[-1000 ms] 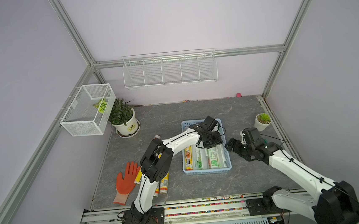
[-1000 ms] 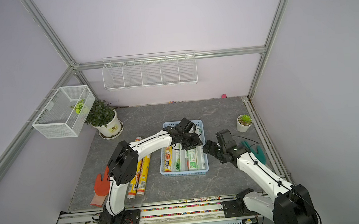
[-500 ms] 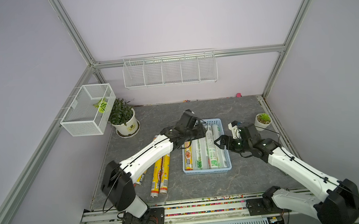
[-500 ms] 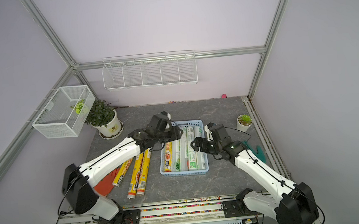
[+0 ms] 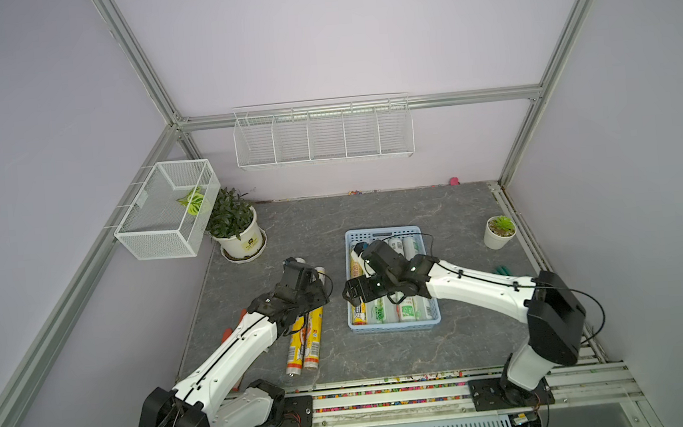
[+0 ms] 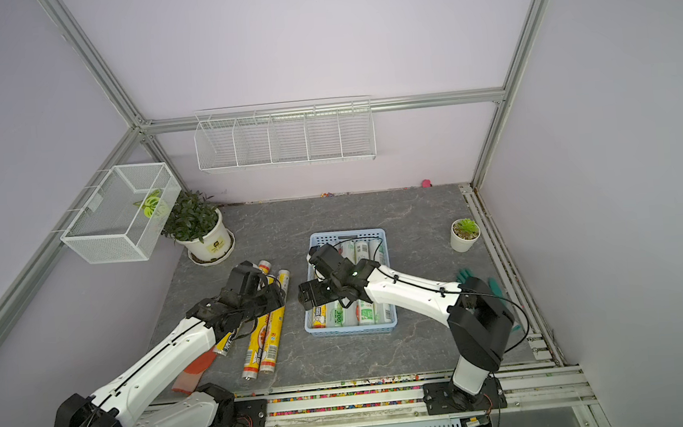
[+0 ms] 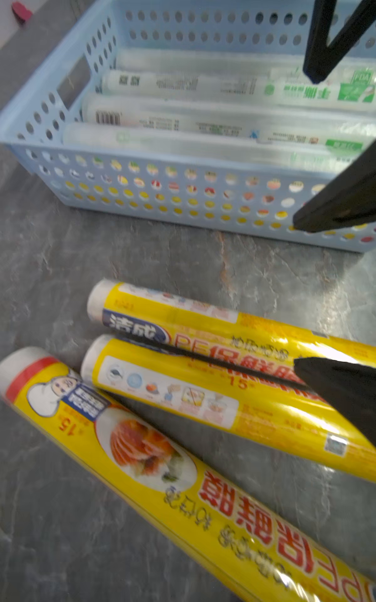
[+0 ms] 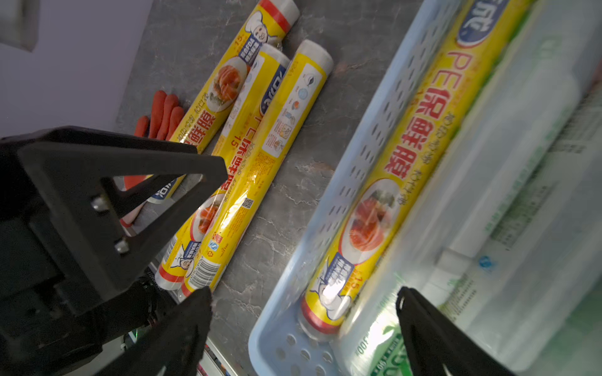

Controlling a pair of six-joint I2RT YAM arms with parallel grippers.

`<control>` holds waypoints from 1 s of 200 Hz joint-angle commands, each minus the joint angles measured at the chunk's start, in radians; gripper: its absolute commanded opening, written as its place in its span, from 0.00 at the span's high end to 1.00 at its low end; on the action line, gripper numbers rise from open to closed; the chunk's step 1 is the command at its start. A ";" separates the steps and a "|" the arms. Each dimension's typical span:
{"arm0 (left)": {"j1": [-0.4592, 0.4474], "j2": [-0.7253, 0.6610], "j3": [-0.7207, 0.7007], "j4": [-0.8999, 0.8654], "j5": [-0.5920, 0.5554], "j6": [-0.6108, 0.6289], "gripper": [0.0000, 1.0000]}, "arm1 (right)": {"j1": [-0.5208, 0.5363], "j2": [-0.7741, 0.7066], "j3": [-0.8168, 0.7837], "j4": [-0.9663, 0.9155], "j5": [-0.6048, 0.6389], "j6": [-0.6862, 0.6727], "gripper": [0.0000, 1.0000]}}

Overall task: Put the plastic wrap into the basket
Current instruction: Pick up the plastic wrap from the center of the board.

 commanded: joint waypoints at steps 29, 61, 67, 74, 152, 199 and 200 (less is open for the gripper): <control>0.032 0.085 -0.003 -0.048 0.048 0.047 0.33 | 0.023 0.069 0.068 -0.002 0.024 0.015 0.06; 0.032 0.190 0.038 -0.048 0.113 0.074 0.40 | 0.019 0.056 0.044 0.013 0.054 0.038 0.05; 0.032 0.205 0.042 -0.048 0.113 0.076 0.41 | 0.016 0.056 0.039 0.014 0.054 0.043 0.05; 0.032 0.222 0.046 -0.051 0.108 0.078 0.43 | 0.012 0.053 0.034 0.014 0.052 0.049 0.05; 0.032 0.348 0.091 -0.073 0.113 0.096 0.41 | -0.014 0.044 -0.013 0.058 -0.001 0.078 0.05; 0.025 0.415 0.133 -0.118 0.081 0.111 0.38 | -0.040 0.031 -0.061 0.095 -0.022 0.114 0.05; 0.025 0.417 0.134 -0.119 0.081 0.111 0.38 | -0.040 0.030 -0.062 0.095 -0.021 0.114 0.05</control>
